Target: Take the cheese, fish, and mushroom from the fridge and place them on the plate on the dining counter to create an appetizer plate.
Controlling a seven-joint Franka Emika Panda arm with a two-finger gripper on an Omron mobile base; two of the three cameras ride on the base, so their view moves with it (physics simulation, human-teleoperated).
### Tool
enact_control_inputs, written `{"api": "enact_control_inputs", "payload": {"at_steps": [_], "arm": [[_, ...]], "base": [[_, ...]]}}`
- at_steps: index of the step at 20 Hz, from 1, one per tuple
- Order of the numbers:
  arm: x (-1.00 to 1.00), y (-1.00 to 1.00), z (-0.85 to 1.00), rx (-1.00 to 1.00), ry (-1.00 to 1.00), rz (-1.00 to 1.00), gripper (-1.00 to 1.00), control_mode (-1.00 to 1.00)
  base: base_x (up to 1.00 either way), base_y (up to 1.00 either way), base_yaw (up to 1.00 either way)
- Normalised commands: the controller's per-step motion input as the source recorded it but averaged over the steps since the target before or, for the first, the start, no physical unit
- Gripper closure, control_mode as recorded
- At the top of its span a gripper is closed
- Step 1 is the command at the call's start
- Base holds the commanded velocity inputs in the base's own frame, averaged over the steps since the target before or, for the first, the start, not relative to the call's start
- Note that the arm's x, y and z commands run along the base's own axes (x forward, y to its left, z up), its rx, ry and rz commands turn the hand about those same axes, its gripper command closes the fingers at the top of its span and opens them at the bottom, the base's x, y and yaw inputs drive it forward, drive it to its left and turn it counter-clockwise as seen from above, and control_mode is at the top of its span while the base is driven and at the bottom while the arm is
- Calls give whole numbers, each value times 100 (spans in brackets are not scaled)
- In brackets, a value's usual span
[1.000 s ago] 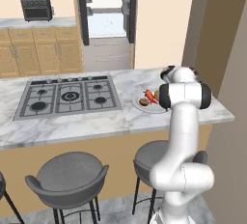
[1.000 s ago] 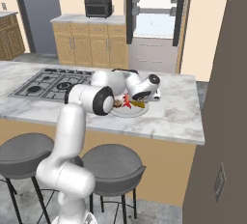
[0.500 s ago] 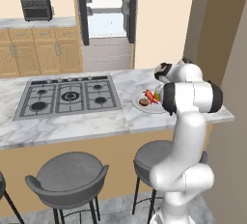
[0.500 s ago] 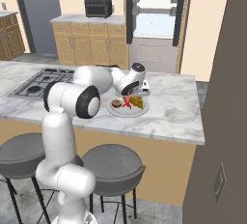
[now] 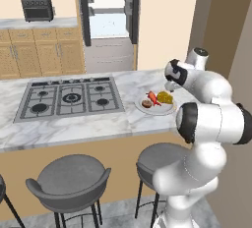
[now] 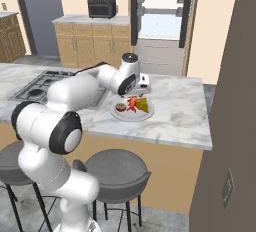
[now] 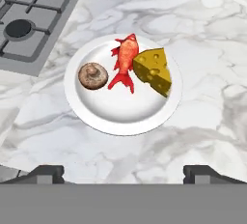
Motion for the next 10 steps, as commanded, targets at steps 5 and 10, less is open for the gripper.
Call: {"api": "enact_control_inputs", "payload": {"at_steps": [5, 10], "arm": [[-100, 46, 68, -6, -18, -15, -100, -100], [-100, 76, 65, -13, -33, -10, -100, -100]], "base": [[0, 0, 0], [0, 0, 0]]}}
